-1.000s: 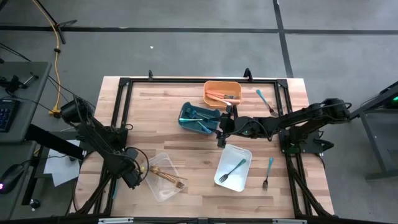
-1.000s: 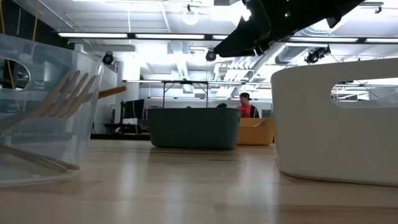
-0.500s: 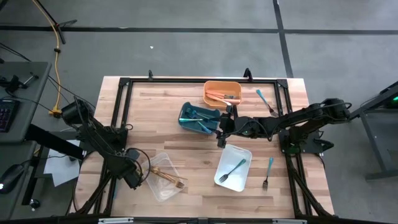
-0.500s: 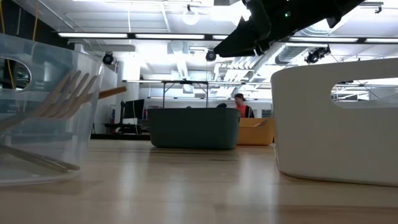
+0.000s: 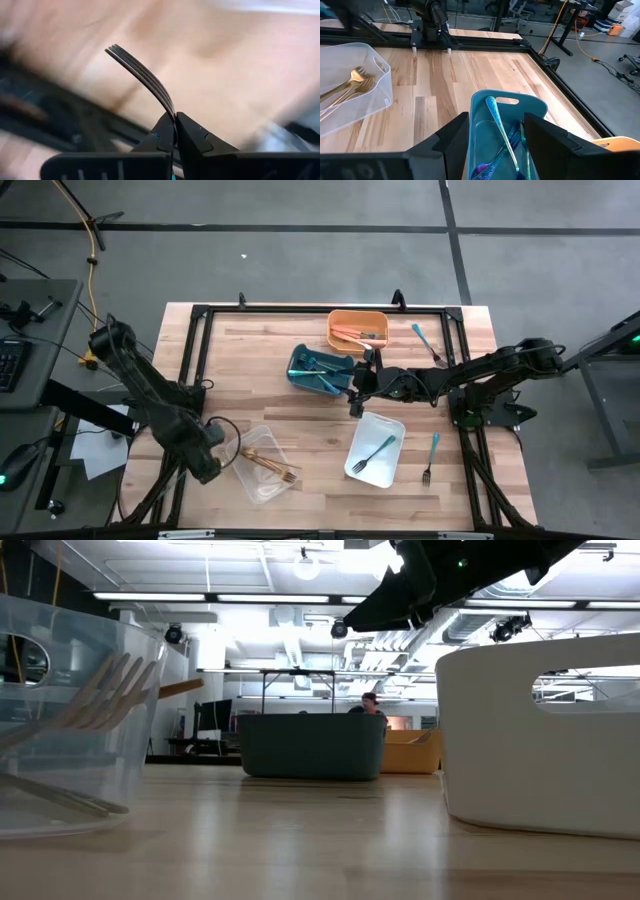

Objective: Sort silverware by color (type)
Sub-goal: Put the blue-black fork into the white bin

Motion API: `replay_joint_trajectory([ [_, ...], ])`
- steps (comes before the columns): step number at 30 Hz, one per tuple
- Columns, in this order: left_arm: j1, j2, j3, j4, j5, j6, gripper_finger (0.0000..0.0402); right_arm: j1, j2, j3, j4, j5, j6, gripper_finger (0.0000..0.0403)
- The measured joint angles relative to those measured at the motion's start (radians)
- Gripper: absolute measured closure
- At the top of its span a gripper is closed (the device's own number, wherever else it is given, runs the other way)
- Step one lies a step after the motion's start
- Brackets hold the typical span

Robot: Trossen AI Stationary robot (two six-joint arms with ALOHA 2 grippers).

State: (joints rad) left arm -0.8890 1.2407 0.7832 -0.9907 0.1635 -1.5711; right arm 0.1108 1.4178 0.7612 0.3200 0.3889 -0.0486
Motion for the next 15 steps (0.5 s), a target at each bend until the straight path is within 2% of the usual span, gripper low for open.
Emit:
replay_joint_trajectory([
  [4, 0.006, -0.113, 0.107, 0.008, -0.087, 0.166, 0.0399, 0.0, 0.0, 0.0, 0.0, 0.0, 0.0, 0.0219],
  [8, 0.021, -0.216, 0.228, 0.01, -0.307, 0.348, 0.04, 0.0, 0.0, 0.0, 0.0, 0.0, -0.001, 0.0219],
  [10, 0.037, -0.256, 0.267, 0.034, -0.489, 0.513, 0.04, 0.0, 0.0, 0.0, 0.0, 0.0, -0.001, 0.0219],
  [12, 0.058, -0.293, 0.278, 0.101, -0.653, 0.755, 0.04, 0.0, 0.0, 0.0, 0.001, 0.0, -0.001, 0.0219],
  [15, 0.113, -0.327, 0.279, 0.209, -0.825, 1.117, 0.04, 0.0, 0.0, 0.0, 0.001, 0.0, 0.0, 0.0219],
])
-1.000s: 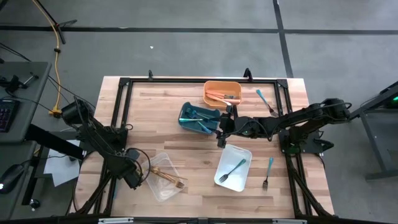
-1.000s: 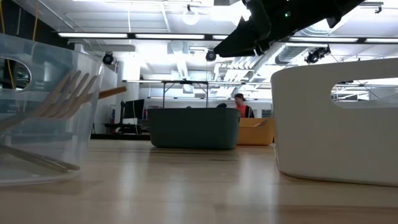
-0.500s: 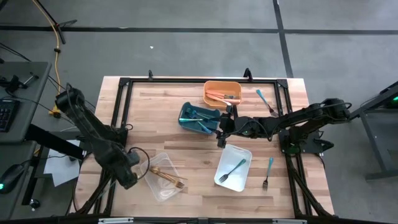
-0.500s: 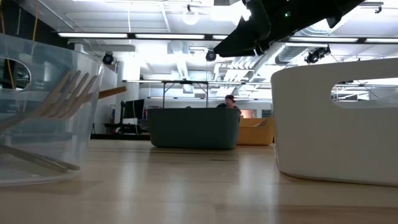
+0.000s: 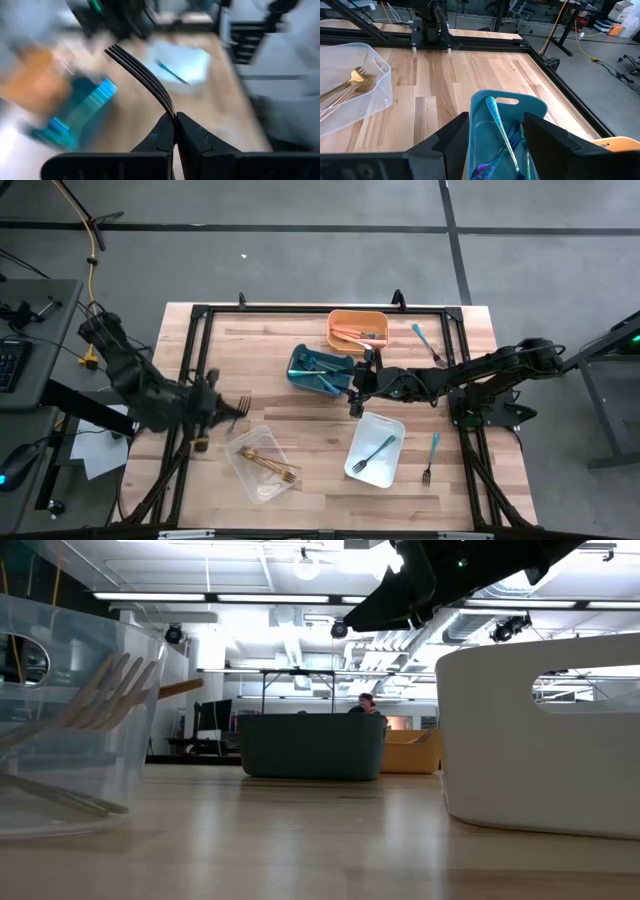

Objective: Sort silverware by color (type)
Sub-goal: Put the blue-black fork into the white bin

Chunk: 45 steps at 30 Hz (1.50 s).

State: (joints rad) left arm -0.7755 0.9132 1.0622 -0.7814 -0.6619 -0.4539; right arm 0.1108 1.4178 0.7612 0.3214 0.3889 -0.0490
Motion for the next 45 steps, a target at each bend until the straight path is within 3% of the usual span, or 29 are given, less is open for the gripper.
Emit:
replay_joint_trajectory([
  [4, 0.137, -0.006, -0.041, 0.201, -0.019, 0.349, 0.04, 0.0, 0.0, 0.0, 0.0, 0.0, 0.0, 0.0219],
  [5, 0.18, -0.007, -0.077, 0.289, 0.025, 0.421, 0.04, 0.0, 0.0, 0.0, 0.0, -0.003, 0.0, 0.0219],
  [8, 0.326, -0.001, -0.218, 0.561, 0.283, 0.569, 0.0401, 0.001, 0.0, 0.0, 0.0, -0.021, 0.0, 0.0219],
  [10, 0.431, 0.009, -0.327, 0.727, 0.411, 0.599, 0.0401, 0.001, 0.0, 0.0, 0.0, -0.023, 0.0, 0.0219],
  [15, 0.654, 0.048, -0.601, 1.241, 0.589, 0.614, 0.0401, 0.001, 0.0, 0.0, 0.001, -0.031, 0.026, 0.0219],
  [18, 0.736, 0.089, -0.716, 1.548, 0.65, 0.605, 0.0401, 0.001, 0.001, 0.0, 0.016, -0.05, 0.033, 0.0219],
  [20, 0.764, 0.113, -0.763, 1.669, 0.652, 0.594, 0.0401, 0.0, 0.001, 0.0, 0.053, -0.067, 0.055, 0.0219],
  [27, 0.778, 0.173, -0.77, 1.771, 0.654, 0.589, 0.0401, -0.02, 0.024, 0.0, 0.223, -0.096, 0.165, 0.0219],
  [34, 0.777, 0.251, -0.723, 1.774, 0.653, 0.589, 0.0401, -0.039, 0.151, 0.016, 0.383, -0.181, 0.183, 0.0219],
  [45, 0.777, 0.383, -0.635, 1.773, 0.651, 0.569, 0.0401, -0.051, 0.264, 0.155, 0.302, -0.18, 0.101, 0.0219],
])
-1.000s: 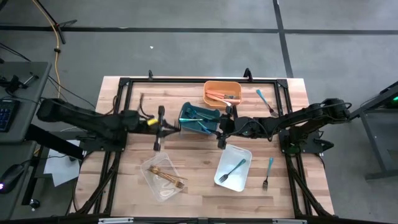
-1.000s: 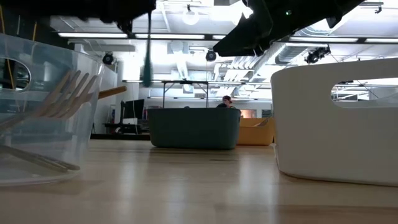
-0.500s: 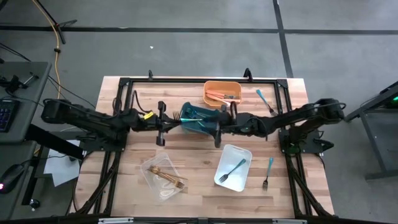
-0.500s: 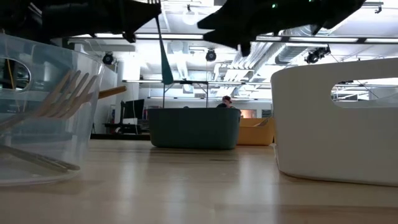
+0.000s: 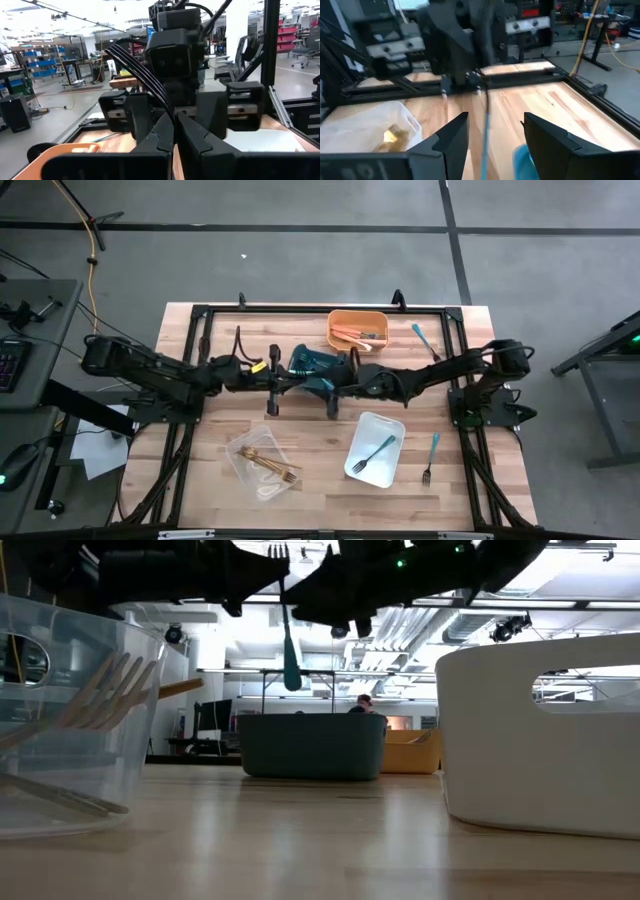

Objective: Sort silverware by color (type)
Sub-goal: Put the blue-black fork into the white bin

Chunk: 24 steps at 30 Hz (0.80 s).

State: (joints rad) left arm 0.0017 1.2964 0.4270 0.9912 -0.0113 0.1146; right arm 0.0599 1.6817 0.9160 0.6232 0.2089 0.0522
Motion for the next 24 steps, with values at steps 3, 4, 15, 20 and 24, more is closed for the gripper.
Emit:
replay_joint_trajectory([
  [3, 0.0, 0.017, 0.011, 0.001, 0.0, 0.0, 0.0401, -0.007, 0.0, 0.005, -0.013, -0.012, 0.0, 0.0219],
  [4, 0.0, 0.022, 0.011, 0.001, 0.0, 0.0, 0.0401, -0.009, 0.0, 0.005, -0.012, -0.023, 0.005, 0.0219],
  [15, 0.0, 0.042, 0.037, 0.0, 0.0, 0.001, 0.0401, -0.02, 0.01, 0.005, -0.038, -0.07, 0.079, 0.0235],
  [20, 0.0, 0.042, 0.037, -0.01, -0.007, -0.007, 0.0399, -0.019, 0.009, 0.005, -0.056, -0.071, 0.08, 0.0325],
  [24, 0.0, 0.042, 0.037, -0.012, -0.021, -0.035, 0.0384, -0.019, 0.009, 0.005, -0.067, -0.071, 0.087, 0.0391],
])
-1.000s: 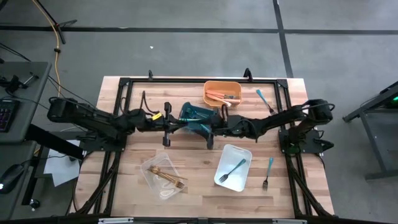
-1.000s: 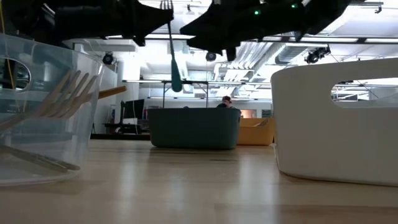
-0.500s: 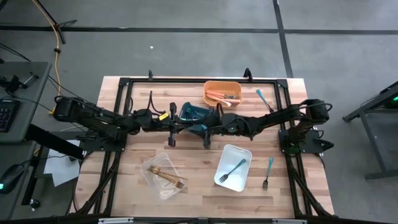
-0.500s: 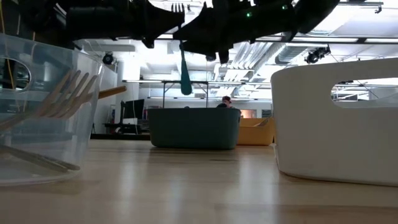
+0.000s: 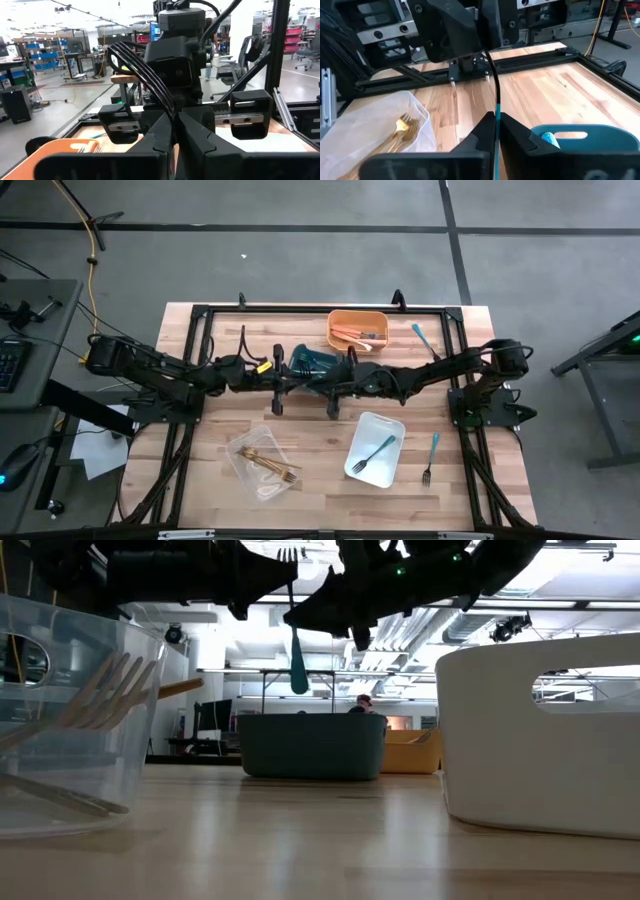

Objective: Sort silverware by color (type)
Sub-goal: Put the blue-black fork into the white bin

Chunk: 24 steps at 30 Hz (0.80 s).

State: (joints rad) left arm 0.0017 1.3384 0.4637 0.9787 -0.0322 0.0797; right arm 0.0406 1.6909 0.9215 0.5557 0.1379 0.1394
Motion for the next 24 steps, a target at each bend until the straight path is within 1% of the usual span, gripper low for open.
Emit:
replay_joint_trajectory([
  [2, 0.0, 0.0, 0.0, -0.017, -0.005, -0.005, 0.0376, 0.0, -0.007, 0.0, -0.026, 0.0, 0.001, 0.0388],
  [4, 0.0, -0.001, 0.0, -0.033, -0.008, -0.013, 0.0367, 0.0, -0.023, 0.0, -0.056, 0.001, -0.005, 0.0396],
  [7, 0.0, -0.024, 0.0, -0.074, -0.018, -0.023, 0.0349, 0.0, -0.069, 0.0, -0.126, 0.022, -0.014, 0.0396],
  [14, 0.0, -0.15, -0.001, -0.251, -0.036, -0.022, 0.0299, 0.016, -0.22, 0.0, -0.427, 0.142, -0.03, 0.04],
  [18, 0.0, -0.247, -0.001, -0.398, -0.042, -0.008, 0.0284, 0.058, -0.306, 0.0, -0.616, 0.225, 0.024, 0.04],
  [24, 0.0, -0.359, -0.001, -0.571, -0.103, -0.007, 0.0284, 0.164, -0.414, -0.001, -0.851, 0.362, 0.197, 0.0401],
])
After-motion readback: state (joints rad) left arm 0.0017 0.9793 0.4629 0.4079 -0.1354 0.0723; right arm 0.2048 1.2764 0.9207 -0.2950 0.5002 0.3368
